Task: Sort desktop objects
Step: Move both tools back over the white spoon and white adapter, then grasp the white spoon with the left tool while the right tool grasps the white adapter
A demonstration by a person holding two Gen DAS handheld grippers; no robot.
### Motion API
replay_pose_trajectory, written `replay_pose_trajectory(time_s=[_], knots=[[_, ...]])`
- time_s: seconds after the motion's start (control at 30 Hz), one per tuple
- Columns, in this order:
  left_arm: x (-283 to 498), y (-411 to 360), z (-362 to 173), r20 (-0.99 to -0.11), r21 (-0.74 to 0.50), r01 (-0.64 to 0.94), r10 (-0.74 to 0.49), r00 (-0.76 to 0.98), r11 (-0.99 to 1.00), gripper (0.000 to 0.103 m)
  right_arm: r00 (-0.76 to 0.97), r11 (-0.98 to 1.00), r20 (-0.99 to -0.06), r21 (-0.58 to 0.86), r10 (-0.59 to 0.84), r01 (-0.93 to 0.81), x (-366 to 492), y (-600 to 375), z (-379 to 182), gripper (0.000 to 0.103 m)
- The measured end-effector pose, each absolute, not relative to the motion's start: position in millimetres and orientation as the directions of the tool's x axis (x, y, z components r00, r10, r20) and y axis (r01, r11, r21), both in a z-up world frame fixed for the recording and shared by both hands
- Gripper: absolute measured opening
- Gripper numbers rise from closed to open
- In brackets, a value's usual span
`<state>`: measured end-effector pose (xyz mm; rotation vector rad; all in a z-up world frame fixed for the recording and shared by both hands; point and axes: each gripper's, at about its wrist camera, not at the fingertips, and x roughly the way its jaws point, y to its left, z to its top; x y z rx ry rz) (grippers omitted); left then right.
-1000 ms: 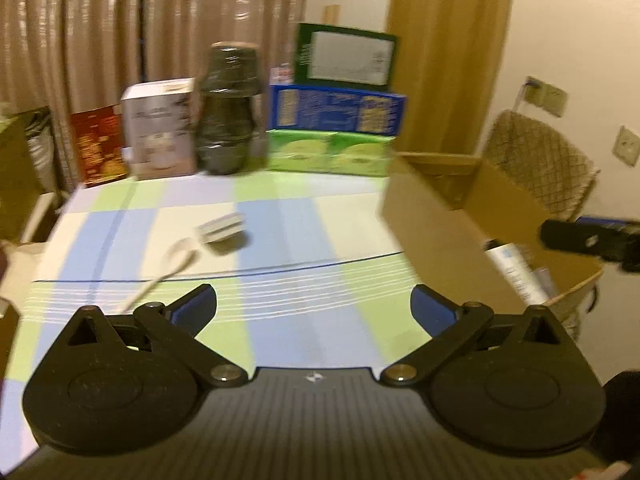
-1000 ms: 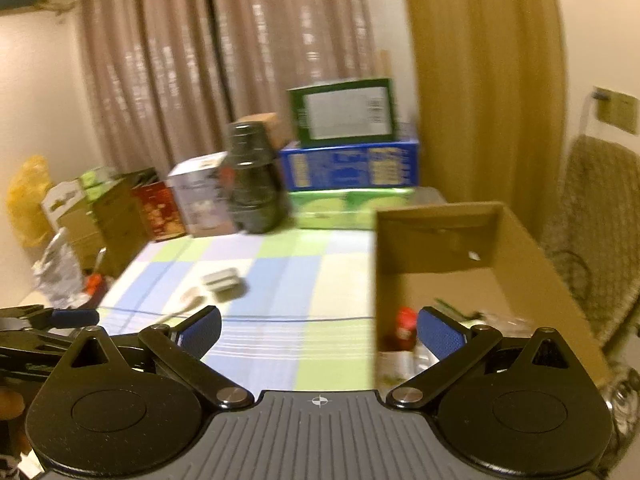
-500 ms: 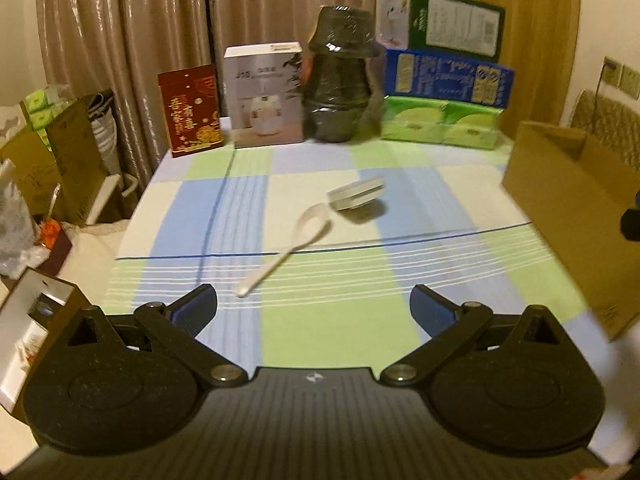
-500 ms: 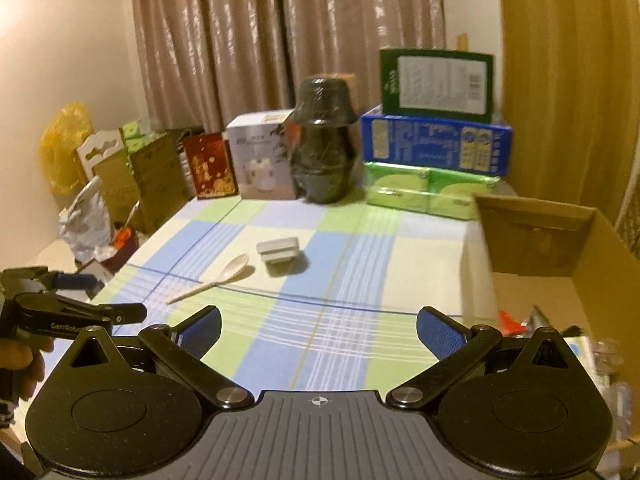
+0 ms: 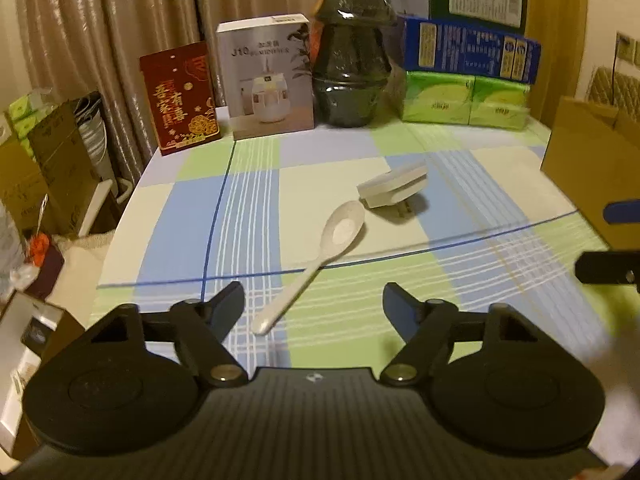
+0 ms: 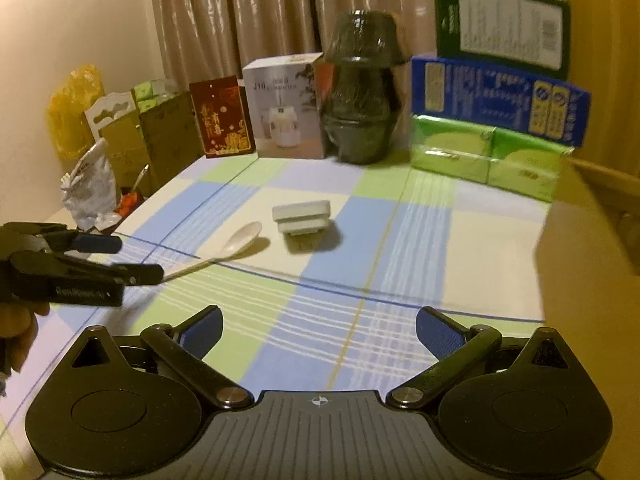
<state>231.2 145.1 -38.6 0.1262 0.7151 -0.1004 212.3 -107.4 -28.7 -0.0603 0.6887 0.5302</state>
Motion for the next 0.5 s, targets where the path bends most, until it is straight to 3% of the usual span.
replay_pose_trajectory(time_s=[0.3,0.37,0.5], knots=[[271,150,-62,-0.674,0.098,0.171,-0.061,0.736,0.980,0.056,0.643,0.846,-0.606,0.099,0.468,-0.523,263,-80,-42,0.097],[279,151,-70,-0.690,0.096,0.180,-0.065,0.721,0.979,0.046,0.649,0.846,-0.604,0.084,0.463,-0.526,273,-78,-43,0.095],[291,148,-81,-0.707,0.125,0.204,-0.057,0.705,0.971,0.042,0.660,0.849,-0.601,0.063,0.451,-0.524,289,-77,-47,0.092]])
